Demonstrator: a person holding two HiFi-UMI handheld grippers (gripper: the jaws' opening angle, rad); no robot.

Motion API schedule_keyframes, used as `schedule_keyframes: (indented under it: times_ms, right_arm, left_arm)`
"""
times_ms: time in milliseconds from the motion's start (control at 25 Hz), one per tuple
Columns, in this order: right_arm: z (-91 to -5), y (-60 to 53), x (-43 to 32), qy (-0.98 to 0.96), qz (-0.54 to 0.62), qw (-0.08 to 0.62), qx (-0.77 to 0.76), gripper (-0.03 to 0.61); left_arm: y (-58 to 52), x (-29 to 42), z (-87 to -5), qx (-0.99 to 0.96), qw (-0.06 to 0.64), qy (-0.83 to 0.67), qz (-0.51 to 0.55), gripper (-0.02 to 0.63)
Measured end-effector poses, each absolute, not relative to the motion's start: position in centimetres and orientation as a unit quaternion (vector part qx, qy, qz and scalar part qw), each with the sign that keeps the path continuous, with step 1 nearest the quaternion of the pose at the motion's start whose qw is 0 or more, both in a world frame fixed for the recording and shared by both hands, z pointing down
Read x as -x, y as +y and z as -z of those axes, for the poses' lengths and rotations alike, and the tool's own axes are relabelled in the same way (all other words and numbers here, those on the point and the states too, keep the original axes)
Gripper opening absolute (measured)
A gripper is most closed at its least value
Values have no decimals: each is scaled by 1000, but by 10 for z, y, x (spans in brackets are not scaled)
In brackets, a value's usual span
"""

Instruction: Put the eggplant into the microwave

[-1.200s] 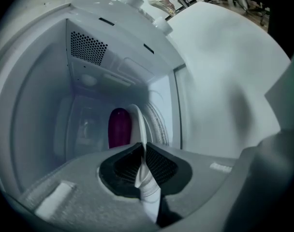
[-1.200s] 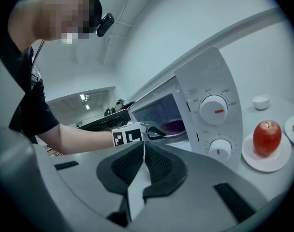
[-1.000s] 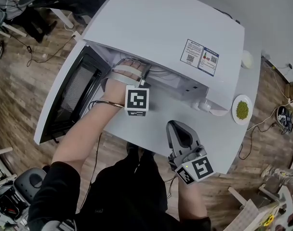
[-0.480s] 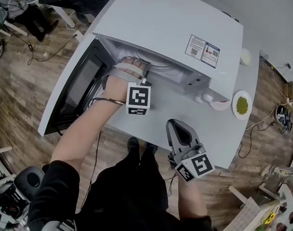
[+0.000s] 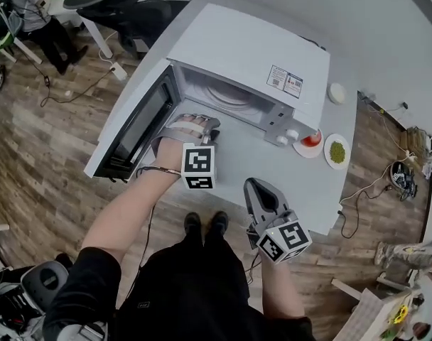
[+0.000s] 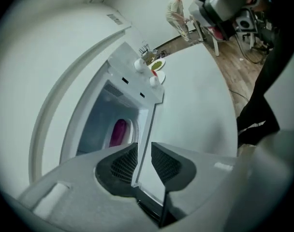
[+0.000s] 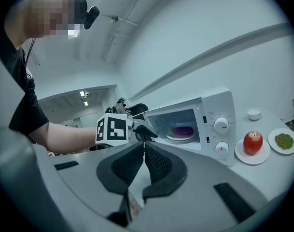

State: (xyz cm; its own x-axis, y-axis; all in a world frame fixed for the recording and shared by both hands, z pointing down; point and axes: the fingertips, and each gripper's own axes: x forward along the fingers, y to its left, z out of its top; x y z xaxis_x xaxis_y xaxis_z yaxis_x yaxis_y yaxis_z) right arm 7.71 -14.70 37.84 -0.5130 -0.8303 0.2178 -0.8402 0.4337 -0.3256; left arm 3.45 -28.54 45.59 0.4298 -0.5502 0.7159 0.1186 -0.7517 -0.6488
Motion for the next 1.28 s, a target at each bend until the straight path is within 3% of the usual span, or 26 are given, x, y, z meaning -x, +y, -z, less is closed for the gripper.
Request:
schedule_keyframes:
  times_ms: [480,1080,1280]
  right_arm:
    - [-316,-102,-71,-834,-181,18,-521,18]
    - [-255,-29,-92,-861,-150,-26,-486,18]
    - [-247,3,-90,-878,-148,-36,-455,17]
  left_arm:
    - [-184,-2,-359,858,237,190,414,22]
    - [-67,-12,-274,946,-17,260,195,9]
    - [-21,-7,-258,946,-64,283,143,9]
